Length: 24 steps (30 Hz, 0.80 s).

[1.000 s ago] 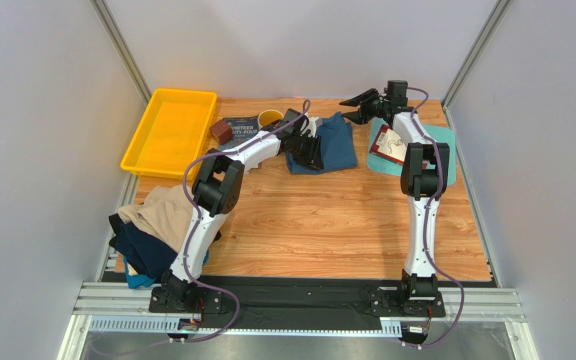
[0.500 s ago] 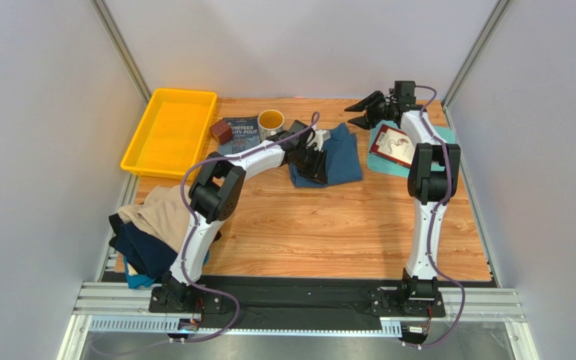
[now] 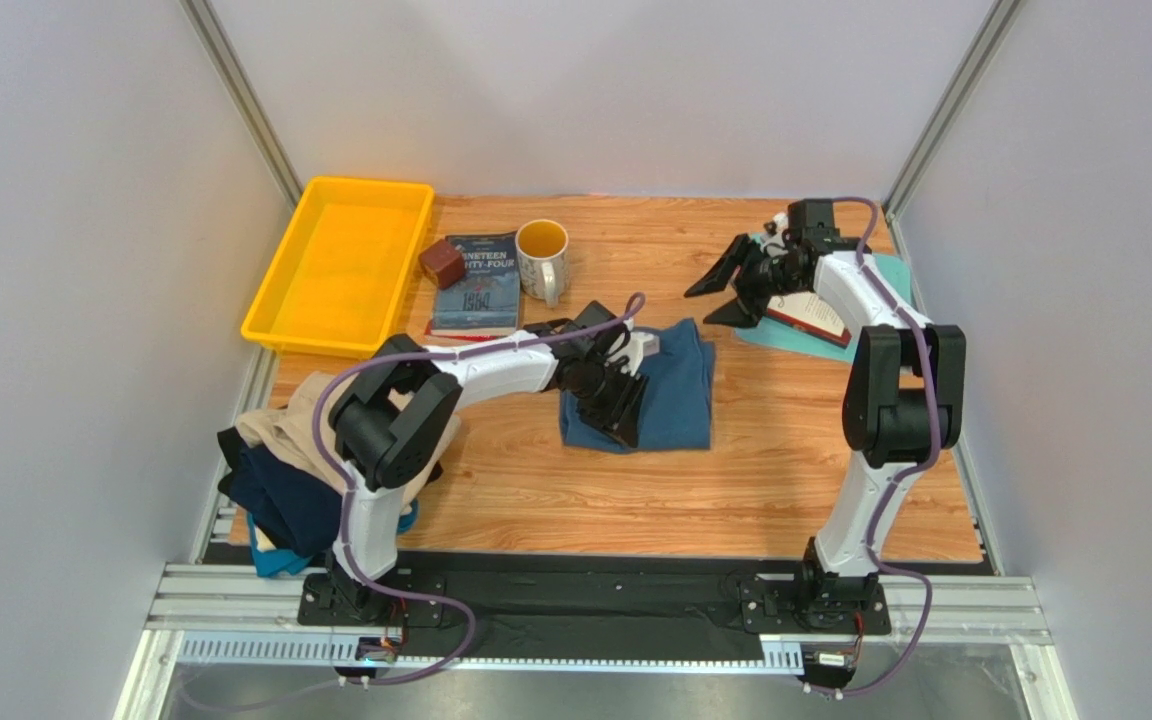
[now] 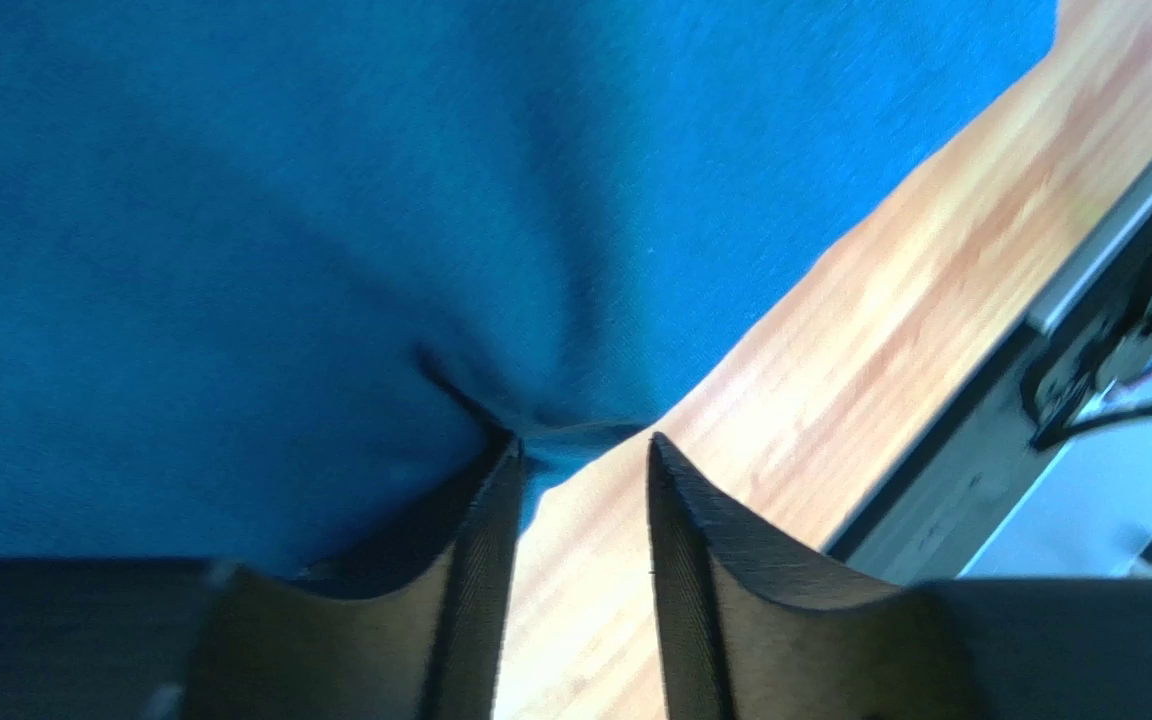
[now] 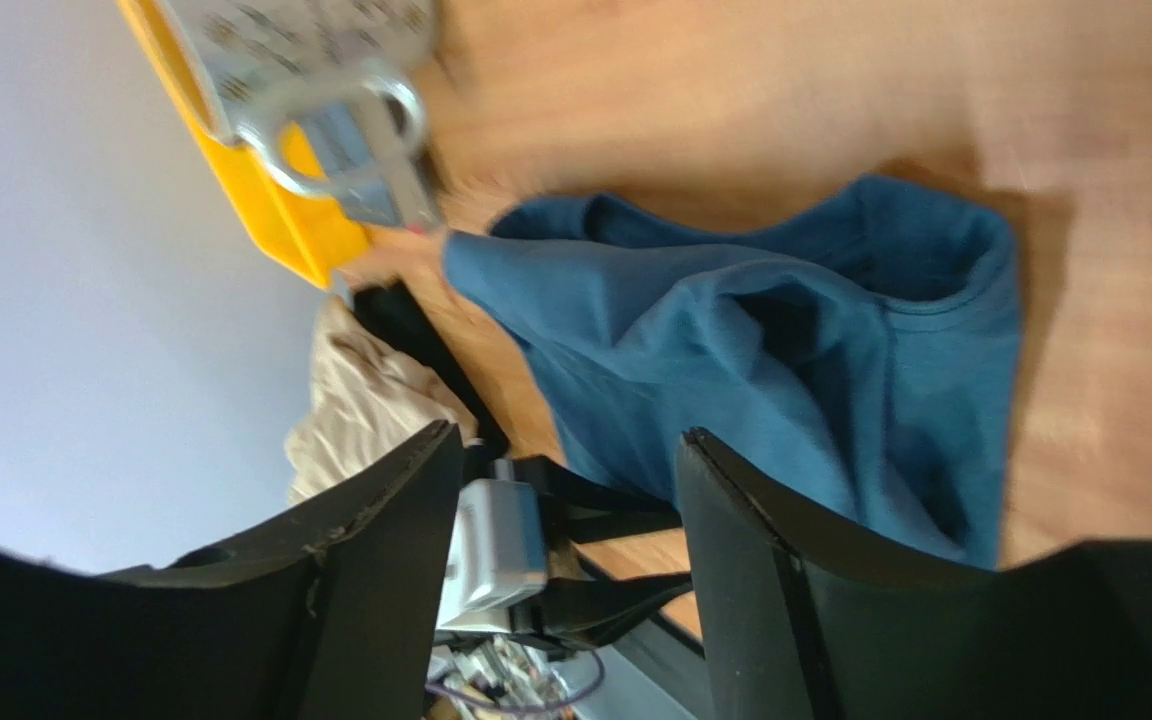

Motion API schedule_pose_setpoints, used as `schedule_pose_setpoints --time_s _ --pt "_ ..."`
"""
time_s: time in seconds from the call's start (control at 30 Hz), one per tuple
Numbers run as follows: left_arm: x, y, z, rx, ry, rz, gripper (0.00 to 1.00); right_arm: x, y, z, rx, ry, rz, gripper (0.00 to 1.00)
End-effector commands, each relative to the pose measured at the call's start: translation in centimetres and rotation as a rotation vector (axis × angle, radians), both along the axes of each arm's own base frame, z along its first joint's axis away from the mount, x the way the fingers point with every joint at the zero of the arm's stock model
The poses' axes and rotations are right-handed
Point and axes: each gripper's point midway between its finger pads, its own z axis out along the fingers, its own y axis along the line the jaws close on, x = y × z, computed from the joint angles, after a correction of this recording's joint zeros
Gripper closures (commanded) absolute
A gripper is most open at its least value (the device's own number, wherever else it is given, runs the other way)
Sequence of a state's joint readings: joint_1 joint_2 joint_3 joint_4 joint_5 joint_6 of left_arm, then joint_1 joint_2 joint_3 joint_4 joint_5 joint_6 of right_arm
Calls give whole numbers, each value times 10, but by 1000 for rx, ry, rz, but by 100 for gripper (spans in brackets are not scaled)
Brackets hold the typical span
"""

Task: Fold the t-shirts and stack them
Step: Fold the long partially folded tshirt into a neat square

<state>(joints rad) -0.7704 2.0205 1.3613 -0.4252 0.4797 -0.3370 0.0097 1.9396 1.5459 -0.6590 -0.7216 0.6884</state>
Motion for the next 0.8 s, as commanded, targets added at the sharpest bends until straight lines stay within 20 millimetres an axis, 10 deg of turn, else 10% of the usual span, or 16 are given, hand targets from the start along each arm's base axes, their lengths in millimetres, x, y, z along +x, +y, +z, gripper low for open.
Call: schedule_pose_setpoints --time_s 0.0,0.17,0.3,0.57,0.77 --pt "-22 31 0 115 -25 18 49 -46 11 -2 -78 -32 134 38" --pt "19 14 84 12 -203 57 46 -68 37 8 -65 -23 219 39" --pt "57 17 109 -11 -267 105 48 -78 50 4 -89 -2 253 41" --pt "120 27 57 65 -235 124 54 -71 45 -56 -208 66 248 44" --pt "126 29 11 113 -151 145 58 -71 41 -92 -246 107 251 47"
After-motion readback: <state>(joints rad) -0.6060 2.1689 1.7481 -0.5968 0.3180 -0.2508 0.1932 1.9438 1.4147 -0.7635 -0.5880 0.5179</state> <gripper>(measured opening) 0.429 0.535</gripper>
